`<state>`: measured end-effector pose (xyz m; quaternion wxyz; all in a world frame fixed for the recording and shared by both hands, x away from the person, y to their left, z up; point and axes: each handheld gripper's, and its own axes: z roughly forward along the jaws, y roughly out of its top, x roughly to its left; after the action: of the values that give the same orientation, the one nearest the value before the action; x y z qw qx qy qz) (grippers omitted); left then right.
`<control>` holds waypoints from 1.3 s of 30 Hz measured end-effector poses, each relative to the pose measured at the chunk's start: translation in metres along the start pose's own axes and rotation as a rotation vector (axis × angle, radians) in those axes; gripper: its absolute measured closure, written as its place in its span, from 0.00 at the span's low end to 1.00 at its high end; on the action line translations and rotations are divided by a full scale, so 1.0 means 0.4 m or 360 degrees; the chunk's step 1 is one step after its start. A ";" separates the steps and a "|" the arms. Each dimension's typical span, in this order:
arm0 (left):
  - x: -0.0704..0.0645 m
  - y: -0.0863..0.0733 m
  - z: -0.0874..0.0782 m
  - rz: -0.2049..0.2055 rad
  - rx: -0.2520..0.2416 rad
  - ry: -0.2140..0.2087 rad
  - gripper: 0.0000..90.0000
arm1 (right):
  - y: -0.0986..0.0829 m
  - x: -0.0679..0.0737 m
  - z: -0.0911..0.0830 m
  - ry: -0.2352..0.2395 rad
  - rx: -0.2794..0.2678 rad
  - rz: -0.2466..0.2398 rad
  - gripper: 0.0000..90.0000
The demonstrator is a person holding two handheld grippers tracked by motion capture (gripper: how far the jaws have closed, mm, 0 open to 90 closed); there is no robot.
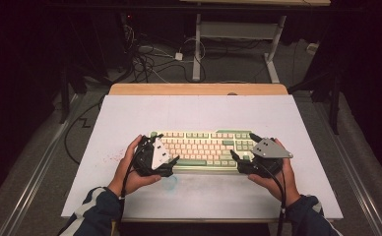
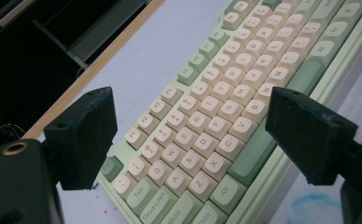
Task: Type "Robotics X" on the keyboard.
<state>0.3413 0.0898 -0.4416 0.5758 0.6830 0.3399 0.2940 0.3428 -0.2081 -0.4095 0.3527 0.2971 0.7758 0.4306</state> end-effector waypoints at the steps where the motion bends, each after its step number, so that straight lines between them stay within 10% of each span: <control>1: 0.000 0.000 -0.002 0.0004 0.0005 -0.0002 0.17 | 0.000 0.000 -0.002 -0.0006 -0.0001 -0.0004 0.23; 39: -0.006 -0.052 -0.093 0.0030 0.0017 -0.0005 0.17 | -0.030 0.036 -0.062 -0.0058 0.0042 -0.0115 0.23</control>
<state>0.3079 0.1119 -0.4560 0.5700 0.6896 0.3341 0.2965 0.3129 -0.2141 -0.4149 0.3782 0.2811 0.7851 0.4020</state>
